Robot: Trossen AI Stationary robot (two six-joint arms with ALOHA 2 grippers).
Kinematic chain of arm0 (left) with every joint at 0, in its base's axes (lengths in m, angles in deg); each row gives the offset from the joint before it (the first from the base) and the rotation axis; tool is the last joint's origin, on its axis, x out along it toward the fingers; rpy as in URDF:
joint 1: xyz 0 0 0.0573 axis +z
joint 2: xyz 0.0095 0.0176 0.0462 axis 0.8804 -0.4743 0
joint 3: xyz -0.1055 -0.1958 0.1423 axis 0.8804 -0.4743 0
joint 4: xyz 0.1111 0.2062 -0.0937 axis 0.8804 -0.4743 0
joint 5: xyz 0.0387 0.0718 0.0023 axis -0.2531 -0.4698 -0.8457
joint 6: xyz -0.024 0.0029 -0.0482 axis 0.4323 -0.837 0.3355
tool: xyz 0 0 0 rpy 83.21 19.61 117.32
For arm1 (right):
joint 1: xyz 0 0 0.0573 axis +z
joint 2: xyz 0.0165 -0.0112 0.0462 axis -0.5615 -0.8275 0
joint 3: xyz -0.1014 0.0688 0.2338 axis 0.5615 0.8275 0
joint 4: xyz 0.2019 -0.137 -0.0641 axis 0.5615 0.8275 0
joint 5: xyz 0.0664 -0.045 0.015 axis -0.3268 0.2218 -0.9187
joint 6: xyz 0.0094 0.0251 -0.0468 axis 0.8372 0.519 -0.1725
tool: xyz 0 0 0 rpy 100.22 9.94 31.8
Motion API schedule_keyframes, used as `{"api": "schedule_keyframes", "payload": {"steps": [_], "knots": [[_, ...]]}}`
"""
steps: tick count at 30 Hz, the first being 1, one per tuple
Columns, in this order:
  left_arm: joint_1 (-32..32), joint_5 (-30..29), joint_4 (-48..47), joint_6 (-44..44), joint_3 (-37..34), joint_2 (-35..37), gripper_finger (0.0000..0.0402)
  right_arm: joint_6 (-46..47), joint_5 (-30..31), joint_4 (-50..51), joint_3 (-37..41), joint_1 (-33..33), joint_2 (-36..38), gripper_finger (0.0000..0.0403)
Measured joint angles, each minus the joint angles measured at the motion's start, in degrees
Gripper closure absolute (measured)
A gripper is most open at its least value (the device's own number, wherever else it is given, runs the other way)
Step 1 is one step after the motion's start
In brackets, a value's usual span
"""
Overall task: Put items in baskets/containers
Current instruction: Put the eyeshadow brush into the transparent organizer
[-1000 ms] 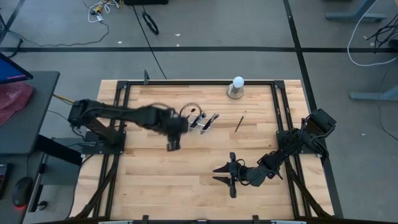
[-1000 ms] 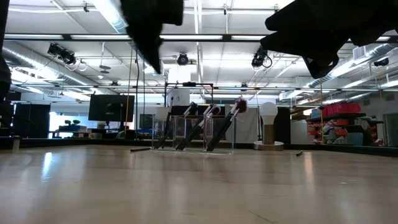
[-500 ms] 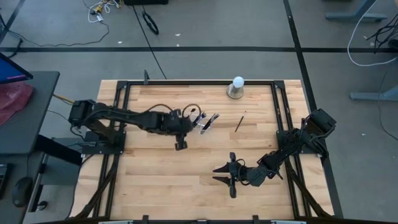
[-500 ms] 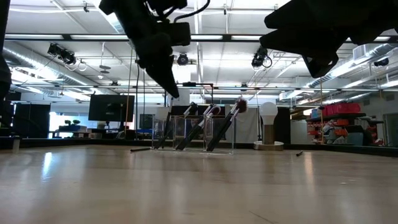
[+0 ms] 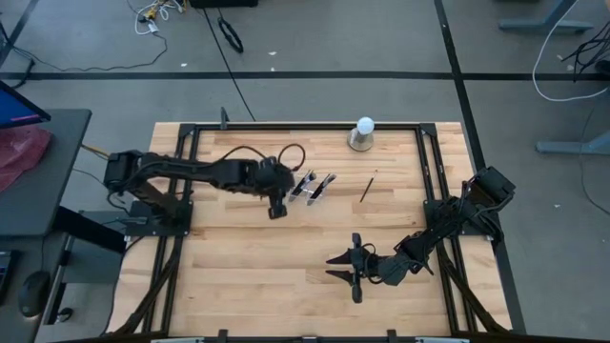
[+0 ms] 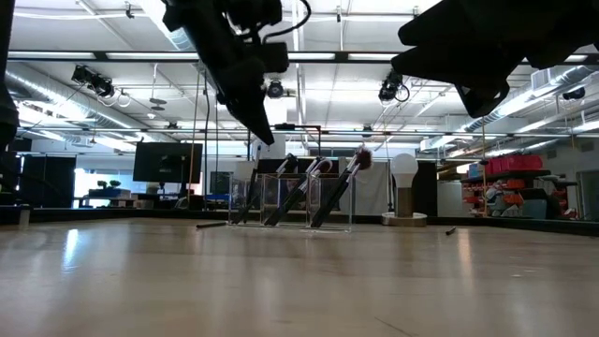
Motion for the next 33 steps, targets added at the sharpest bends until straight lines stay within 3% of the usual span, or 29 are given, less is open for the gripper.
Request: {"api": "schedule_keyframes", "payload": {"steps": [10,33], "knots": [[-3.1,7.6,-7.8,1.9,0.1,0.6,0.0396,0.0,0.0,0.0,0.0,0.0,0.0,0.028],[5.5,-2.3,5.7,-4.2,0.1,-3.2,0.0392,0.0,0.0,0.0,0.0,0.0,0.0,0.028]]}}
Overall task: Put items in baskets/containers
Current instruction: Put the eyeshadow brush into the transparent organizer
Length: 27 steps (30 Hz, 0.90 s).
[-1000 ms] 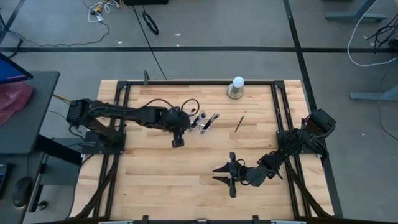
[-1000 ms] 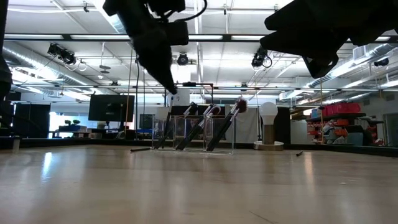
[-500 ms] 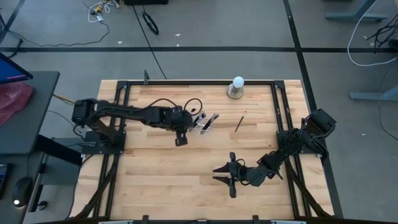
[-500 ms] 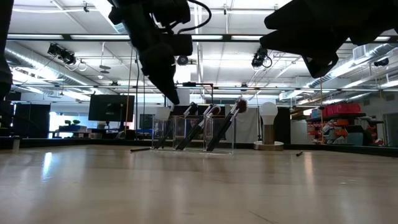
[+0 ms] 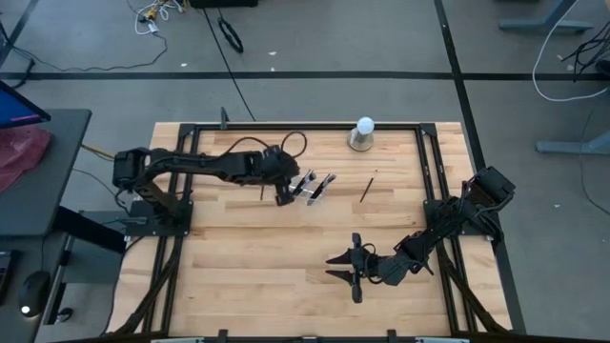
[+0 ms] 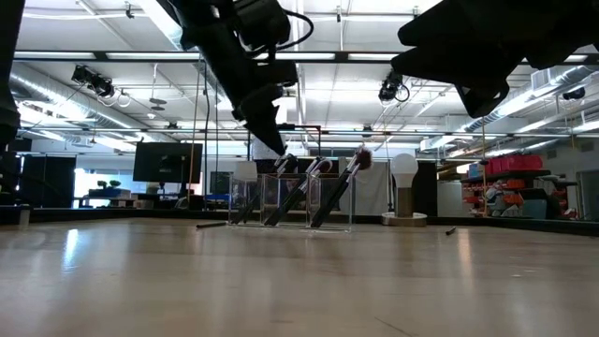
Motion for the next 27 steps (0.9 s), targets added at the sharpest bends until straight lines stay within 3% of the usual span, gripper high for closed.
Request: {"api": "schedule_keyframes", "payload": {"steps": [12,19,23,27], "knots": [[4.8,0.0,5.9,0.0,0.0,0.0,0.039,0.0,0.0,0.1,0.0,0.0,0.0,0.028],[2.3,-2.4,2.0,2.2,0.0,3.5,0.0397,1.4,1.4,2.9,0.0,0.0,0.0,0.028],[-1.0,-3.5,-6.9,4.8,0.0,7.3,0.0391,7.9,6.1,12.0,0.0,0.0,1.9,0.028],[-4.7,-5.6,-12.4,8.2,-3.3,10.5,0.0388,20.5,7.7,29.2,0.0,0.0,6.8,0.028]]}}
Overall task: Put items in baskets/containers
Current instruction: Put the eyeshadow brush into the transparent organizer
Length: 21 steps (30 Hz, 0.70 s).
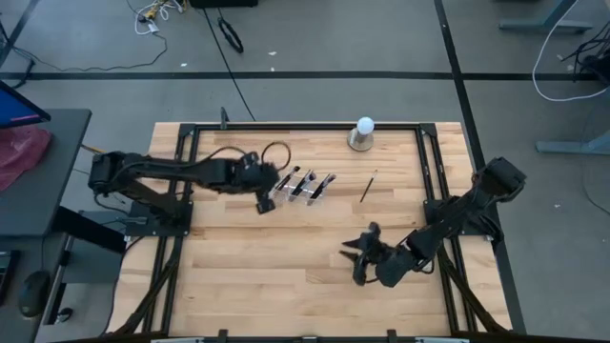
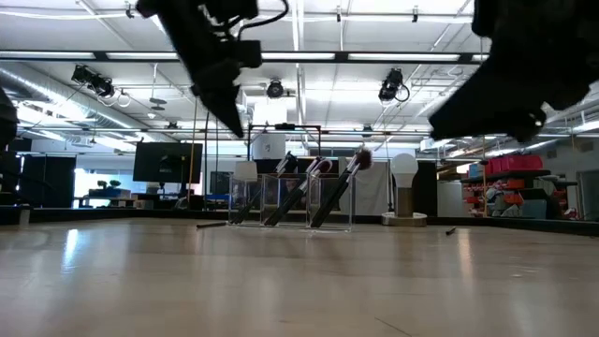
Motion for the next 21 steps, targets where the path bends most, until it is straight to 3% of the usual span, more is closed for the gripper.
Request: {"api": "schedule_keyframes", "payload": {"steps": [6,11,14,21], "knots": [[-3.2,-0.3,7.6,10.1,-15.4,6.3,0.0386,22.7,0.8,26.1,0.0,-1.0,5.6,0.028],[-8.1,-0.4,21.1,19.9,-27.3,8.8,0.0386,38.1,-0.6,42.9,0.0,-7.4,6.0,0.027],[-12.3,-1.6,29.4,24.4,-31.9,8.8,0.0386,38.5,-2.1,46.4,0.0,-13.2,5.6,0.0242],[-23.1,-8.1,44.3,28.4,-36.7,8.7,0.0386,35.1,0.6,46.0,0.9,-27.9,5.1,0.013]]}}
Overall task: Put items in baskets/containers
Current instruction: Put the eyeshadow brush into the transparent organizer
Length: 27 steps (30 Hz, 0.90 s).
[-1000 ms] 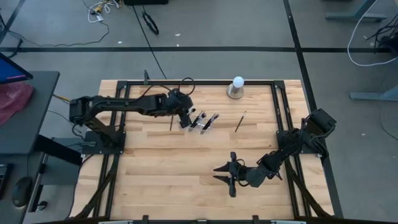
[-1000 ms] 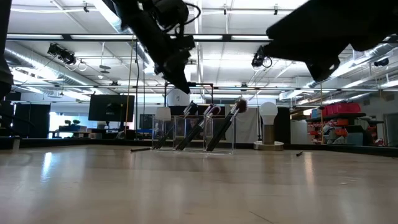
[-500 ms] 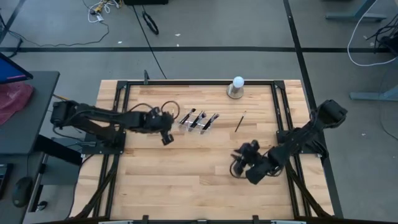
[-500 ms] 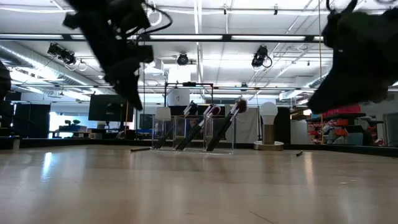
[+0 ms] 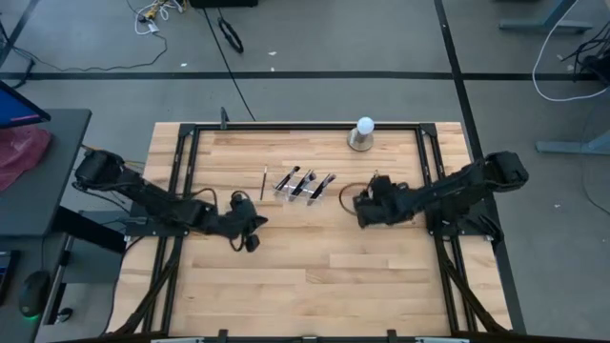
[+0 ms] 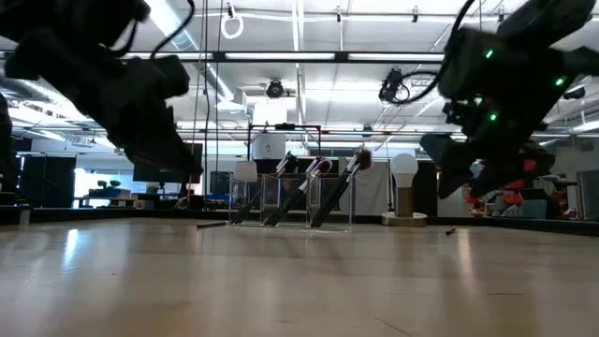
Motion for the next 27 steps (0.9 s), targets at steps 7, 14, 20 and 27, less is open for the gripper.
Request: {"api": "schedule_keyframes", "payload": {"steps": [7,14,20,27], "knots": [[-7.5,-8.4,4.6,-0.5,0.0,0.0,0.0385,-1.2,2.3,-10.1,6.9,-9.8,0.0,0.01],[-9.7,-11.1,4.6,-0.5,0.0,0.0,0.0385,-12.0,-0.2,-32.2,14.6,-13.4,0.0,0.0134],[-9.8,-11.4,4.6,-0.5,0.0,0.0,0.0385,-12.7,-1.5,-33.3,16.4,-16.0,0.0,0.0169],[-9.8,-12.0,4.6,-0.5,0.0,0.0,0.0385,-20.3,-4.7,-39.7,16.4,-18.4,-3.5,0.0188]]}}
